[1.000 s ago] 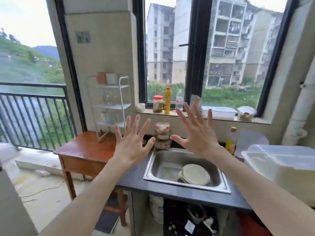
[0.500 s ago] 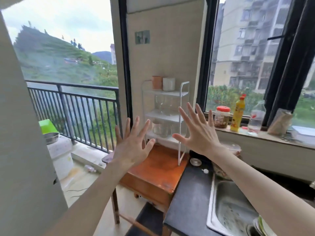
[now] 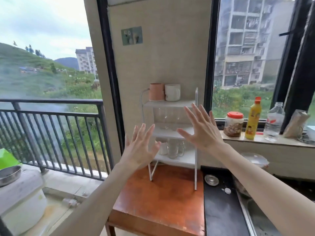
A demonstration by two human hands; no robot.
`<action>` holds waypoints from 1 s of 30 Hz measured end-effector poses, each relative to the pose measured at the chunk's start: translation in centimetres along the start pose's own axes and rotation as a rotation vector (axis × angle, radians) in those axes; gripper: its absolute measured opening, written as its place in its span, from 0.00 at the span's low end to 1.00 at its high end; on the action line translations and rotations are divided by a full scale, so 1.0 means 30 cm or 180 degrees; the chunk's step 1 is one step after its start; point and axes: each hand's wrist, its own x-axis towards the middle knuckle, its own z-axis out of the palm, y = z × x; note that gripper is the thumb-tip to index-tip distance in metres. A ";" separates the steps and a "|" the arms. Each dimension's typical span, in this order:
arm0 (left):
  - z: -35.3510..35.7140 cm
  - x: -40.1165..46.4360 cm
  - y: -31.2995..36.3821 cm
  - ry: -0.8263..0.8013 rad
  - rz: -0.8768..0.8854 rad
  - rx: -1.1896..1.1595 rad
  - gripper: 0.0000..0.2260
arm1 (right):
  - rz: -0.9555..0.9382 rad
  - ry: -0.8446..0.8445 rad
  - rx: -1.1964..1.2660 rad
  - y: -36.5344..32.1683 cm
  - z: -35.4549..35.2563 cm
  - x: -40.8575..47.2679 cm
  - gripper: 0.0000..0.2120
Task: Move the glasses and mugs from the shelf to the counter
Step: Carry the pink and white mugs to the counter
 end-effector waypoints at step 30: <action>0.136 1.177 -0.156 0.0513 -0.1188 -0.3080 0.15 | 0.2509 0.0106 0.2487 0.231 0.434 0.996 0.15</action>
